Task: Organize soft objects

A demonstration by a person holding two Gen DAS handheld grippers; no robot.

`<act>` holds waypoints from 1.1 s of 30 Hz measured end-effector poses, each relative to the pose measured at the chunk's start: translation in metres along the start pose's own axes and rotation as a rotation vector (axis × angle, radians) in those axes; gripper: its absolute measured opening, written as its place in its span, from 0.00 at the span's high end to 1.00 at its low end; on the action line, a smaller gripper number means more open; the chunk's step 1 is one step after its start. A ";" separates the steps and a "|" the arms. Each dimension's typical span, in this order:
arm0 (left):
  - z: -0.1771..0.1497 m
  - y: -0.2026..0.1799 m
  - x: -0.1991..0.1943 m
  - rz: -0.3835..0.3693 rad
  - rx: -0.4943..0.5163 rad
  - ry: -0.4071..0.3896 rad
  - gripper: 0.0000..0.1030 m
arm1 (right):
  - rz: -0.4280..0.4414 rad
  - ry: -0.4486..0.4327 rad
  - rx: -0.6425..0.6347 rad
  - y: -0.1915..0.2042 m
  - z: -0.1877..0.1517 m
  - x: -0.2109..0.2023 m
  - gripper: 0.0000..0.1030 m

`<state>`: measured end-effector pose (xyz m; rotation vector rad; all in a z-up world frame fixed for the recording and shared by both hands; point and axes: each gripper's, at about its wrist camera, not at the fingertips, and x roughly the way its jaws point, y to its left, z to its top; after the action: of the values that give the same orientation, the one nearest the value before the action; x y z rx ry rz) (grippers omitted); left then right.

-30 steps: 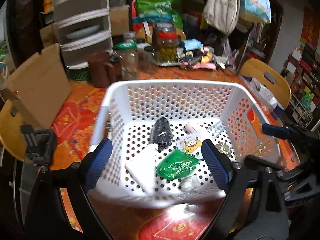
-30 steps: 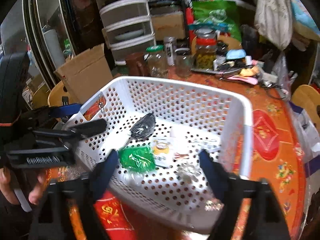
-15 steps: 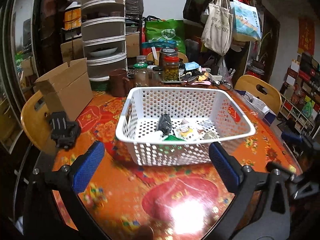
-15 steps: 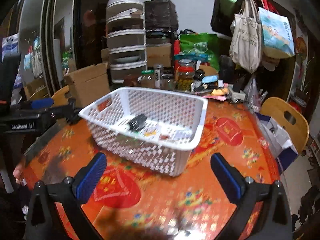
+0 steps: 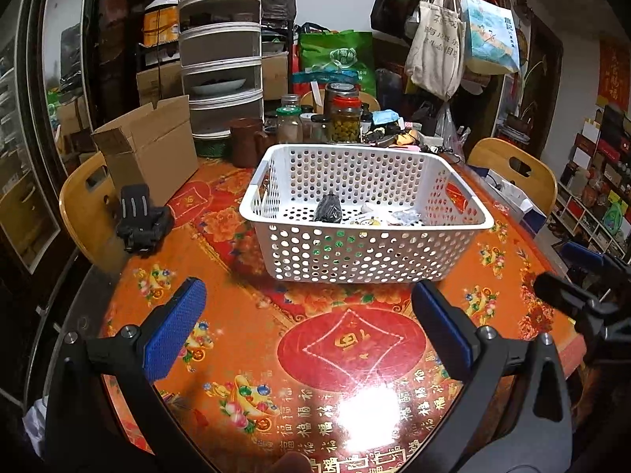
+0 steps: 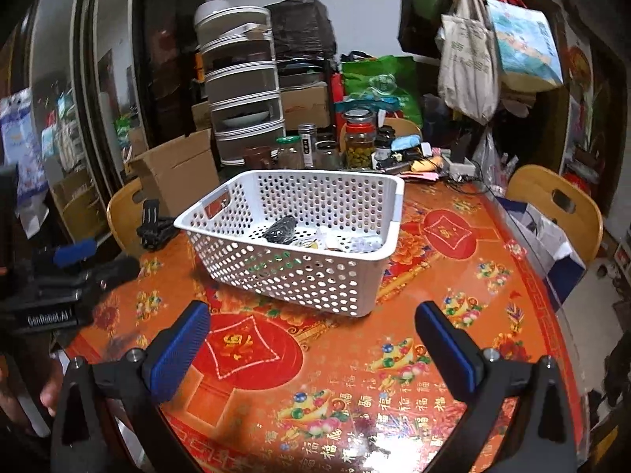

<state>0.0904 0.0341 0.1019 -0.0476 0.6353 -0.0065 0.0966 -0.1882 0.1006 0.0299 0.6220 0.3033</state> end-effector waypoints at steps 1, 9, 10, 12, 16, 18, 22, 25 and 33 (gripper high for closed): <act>0.001 0.001 0.003 -0.005 0.000 0.003 0.00 | 0.000 0.001 0.006 -0.002 0.000 0.000 0.00; 0.005 -0.005 0.012 -0.028 0.014 0.020 0.00 | -0.007 0.002 0.012 -0.007 0.000 0.002 0.00; 0.006 -0.005 0.013 -0.032 0.016 0.021 0.00 | -0.007 0.003 0.009 -0.006 0.000 0.003 0.00; 0.006 -0.006 0.013 -0.029 0.016 0.021 0.00 | -0.006 0.005 0.005 -0.006 0.000 0.003 0.00; 0.006 -0.007 0.012 -0.028 0.019 0.016 0.00 | 0.004 0.007 0.005 -0.005 -0.001 0.004 0.00; 0.006 -0.007 0.012 -0.030 0.018 0.017 0.00 | 0.008 0.010 0.003 -0.005 -0.002 0.004 0.00; 0.005 -0.008 0.012 -0.032 0.019 0.023 0.00 | 0.013 0.016 -0.004 -0.003 -0.003 0.005 0.00; 0.005 -0.008 0.011 -0.033 0.022 0.021 0.00 | 0.013 0.019 -0.008 -0.002 -0.004 0.005 0.00; 0.004 -0.008 0.009 -0.036 0.029 0.022 0.00 | 0.020 0.017 -0.011 -0.001 -0.005 0.003 0.00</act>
<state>0.1002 0.0259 0.1005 -0.0314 0.6564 -0.0513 0.0966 -0.1884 0.0944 0.0228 0.6373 0.3269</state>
